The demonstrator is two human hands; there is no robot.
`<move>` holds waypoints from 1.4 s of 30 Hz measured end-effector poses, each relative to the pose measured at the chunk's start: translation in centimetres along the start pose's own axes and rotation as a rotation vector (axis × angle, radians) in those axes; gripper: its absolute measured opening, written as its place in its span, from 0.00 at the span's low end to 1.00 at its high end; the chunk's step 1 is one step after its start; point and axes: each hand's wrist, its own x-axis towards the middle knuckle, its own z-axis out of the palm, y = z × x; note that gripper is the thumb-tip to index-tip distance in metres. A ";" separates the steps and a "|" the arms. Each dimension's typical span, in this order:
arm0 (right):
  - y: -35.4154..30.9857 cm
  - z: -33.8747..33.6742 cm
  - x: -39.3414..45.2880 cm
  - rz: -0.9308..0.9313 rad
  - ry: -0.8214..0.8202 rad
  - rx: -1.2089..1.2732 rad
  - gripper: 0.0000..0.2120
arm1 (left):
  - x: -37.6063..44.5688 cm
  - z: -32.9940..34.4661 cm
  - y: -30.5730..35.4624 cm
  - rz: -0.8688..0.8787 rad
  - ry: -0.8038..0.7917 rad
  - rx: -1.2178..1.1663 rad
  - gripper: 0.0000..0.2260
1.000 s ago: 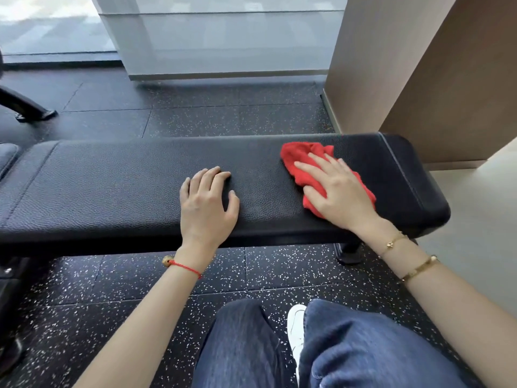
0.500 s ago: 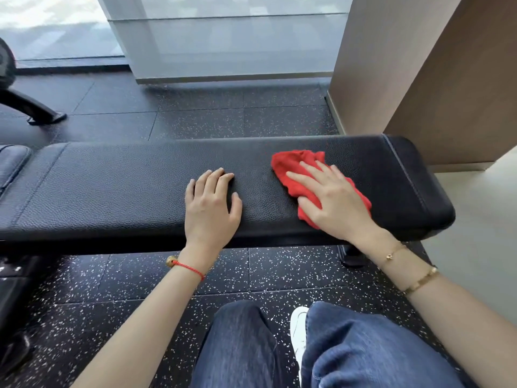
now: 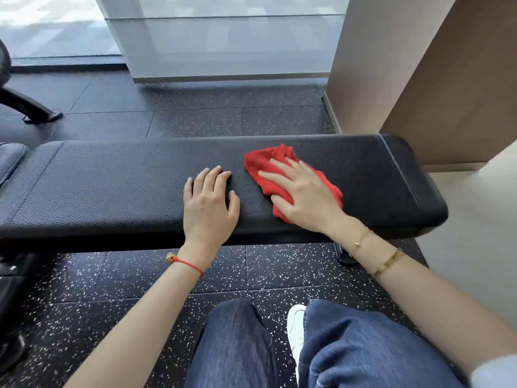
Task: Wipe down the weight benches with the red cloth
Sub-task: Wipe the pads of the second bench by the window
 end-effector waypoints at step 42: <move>11.1 -3.1 -7.1 0.647 0.315 -0.164 0.25 | 1.3 2.5 5.4 0.123 -0.040 -0.083 0.19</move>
